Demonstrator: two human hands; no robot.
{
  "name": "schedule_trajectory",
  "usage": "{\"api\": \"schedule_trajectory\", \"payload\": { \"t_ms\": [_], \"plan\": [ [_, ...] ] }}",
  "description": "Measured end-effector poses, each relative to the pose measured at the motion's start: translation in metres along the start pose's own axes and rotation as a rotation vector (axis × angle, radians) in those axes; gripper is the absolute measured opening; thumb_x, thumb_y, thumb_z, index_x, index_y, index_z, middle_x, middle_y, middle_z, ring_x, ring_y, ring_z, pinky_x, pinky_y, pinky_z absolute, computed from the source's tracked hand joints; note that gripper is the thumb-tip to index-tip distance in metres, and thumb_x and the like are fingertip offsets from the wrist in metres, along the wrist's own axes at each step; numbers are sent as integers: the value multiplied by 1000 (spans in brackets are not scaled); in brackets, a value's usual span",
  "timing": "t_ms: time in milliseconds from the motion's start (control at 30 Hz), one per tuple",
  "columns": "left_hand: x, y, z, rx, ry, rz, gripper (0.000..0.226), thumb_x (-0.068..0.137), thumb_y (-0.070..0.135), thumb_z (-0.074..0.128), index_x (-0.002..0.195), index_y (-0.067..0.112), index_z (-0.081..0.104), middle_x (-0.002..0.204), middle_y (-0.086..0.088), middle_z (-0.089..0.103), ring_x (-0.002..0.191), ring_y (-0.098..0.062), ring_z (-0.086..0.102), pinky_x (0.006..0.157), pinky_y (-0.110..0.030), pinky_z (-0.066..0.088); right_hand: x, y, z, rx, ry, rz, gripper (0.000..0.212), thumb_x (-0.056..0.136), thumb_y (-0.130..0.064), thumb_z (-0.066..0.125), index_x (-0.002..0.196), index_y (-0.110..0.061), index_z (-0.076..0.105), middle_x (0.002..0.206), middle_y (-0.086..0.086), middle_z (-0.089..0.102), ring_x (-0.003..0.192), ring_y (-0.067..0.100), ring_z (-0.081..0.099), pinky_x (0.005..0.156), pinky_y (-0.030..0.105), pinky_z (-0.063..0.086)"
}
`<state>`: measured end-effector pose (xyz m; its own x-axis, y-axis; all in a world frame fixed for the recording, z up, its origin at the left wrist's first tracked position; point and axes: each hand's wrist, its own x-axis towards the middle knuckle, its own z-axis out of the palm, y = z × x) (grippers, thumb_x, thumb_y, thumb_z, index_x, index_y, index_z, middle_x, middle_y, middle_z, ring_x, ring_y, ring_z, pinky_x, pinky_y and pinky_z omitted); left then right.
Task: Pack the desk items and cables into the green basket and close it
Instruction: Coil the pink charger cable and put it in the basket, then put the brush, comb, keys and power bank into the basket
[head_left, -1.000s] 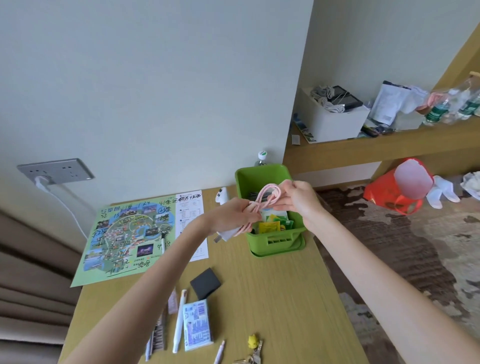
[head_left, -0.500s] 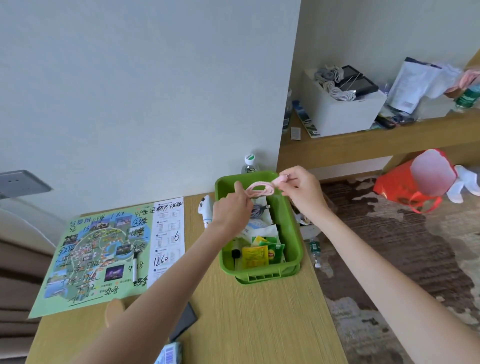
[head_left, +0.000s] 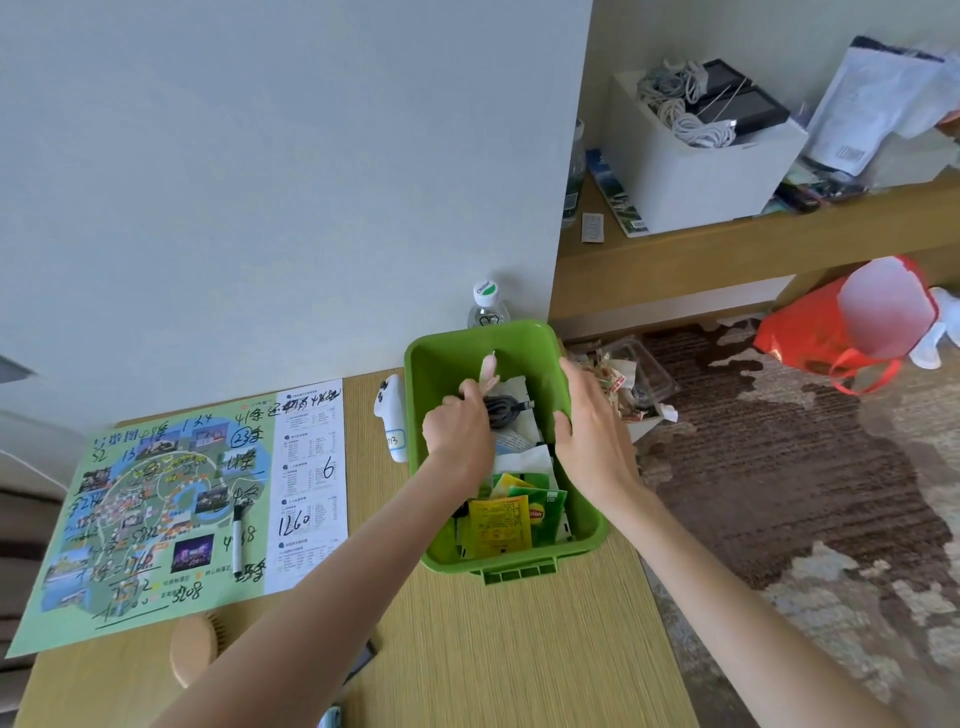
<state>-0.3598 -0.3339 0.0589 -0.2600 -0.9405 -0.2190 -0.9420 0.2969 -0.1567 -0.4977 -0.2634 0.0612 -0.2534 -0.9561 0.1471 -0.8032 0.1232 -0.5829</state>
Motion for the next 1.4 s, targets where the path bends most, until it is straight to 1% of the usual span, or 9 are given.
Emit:
{"api": "schedule_trajectory", "payload": {
  "t_ms": [167, 333, 467, 667, 900, 1133, 1233, 1300, 1400],
  "plan": [
    [3, 5, 7, 162, -24, 62, 38, 98, 24, 50, 130, 6, 41, 117, -7, 59, 100, -18, 59, 64, -26, 38, 0, -2, -1, -29, -8, 0, 66, 92, -2, 56, 151, -11, 27, 147, 7, 43, 112, 22, 61, 77, 25, 51],
    [3, -4, -1, 122, -12, 134, 77, 98, 19, 49, 154, 12, -4, 118, -5, 56, 106, -20, 54, 65, -27, 39, 0, -6, -5, -130, -49, -9, 67, 92, -2, 55, 151, -7, 24, 147, 10, 42, 111, 23, 60, 76, 28, 53],
    [-18, -21, -27, -62, 210, 156, 33, 96, 19, 49, 129, 14, 48, 112, -5, 57, 102, -22, 55, 64, -29, 41, -9, -10, -12, -193, -101, -36, 68, 92, -6, 57, 151, -5, 22, 150, 11, 38, 125, 22, 51, 96, 30, 49],
    [-88, -75, -37, -526, 318, 139, 22, 99, 27, 45, 114, 19, 59, 107, 0, 61, 90, -24, 62, 67, -41, 52, -51, -31, -25, -296, -62, -110, 53, 92, -11, 58, 141, -5, 39, 148, 11, 38, 134, 25, 40, 110, 36, 37],
    [-178, -141, 16, -676, 307, -25, 17, 97, 22, 49, 103, 20, 65, 98, 5, 64, 74, -11, 59, 62, -32, 51, -137, -87, -10, -125, -20, -311, 32, 88, -5, 58, 119, -7, 56, 123, 5, 53, 106, 21, 55, 88, 33, 48],
    [-260, -183, 104, -667, 51, -133, 15, 95, 29, 54, 103, 19, 62, 112, -4, 61, 93, -22, 65, 78, -46, 56, -224, -106, 44, -66, -140, -386, 37, 80, 4, 61, 114, -10, 58, 119, 3, 53, 107, 20, 56, 89, 33, 50],
    [-288, -184, 138, -542, -112, -96, 41, 89, 47, 61, 119, 20, 56, 150, -15, 30, 124, -27, 50, 97, -51, 47, -254, -102, 67, -51, -302, -347, 31, 83, 4, 60, 111, -11, 60, 114, 0, 54, 98, 16, 57, 77, 29, 53],
    [-301, -181, 152, -473, -134, -75, 60, 83, 58, 62, 129, 22, 49, 158, -12, 10, 134, -28, 35, 99, -48, 46, -272, -97, 78, -61, -436, -338, 23, 88, 1, 59, 107, -12, 62, 110, -3, 55, 94, 12, 57, 70, 21, 50],
    [-309, -172, 163, -416, -78, -91, 73, 78, 66, 61, 132, 20, 42, 149, -8, 26, 127, -29, 35, 89, -44, 52, -298, -91, 90, -95, -567, -338, 13, 93, -9, 58, 100, -18, 64, 105, -8, 53, 89, 8, 56, 63, 16, 39]
  ]
}}
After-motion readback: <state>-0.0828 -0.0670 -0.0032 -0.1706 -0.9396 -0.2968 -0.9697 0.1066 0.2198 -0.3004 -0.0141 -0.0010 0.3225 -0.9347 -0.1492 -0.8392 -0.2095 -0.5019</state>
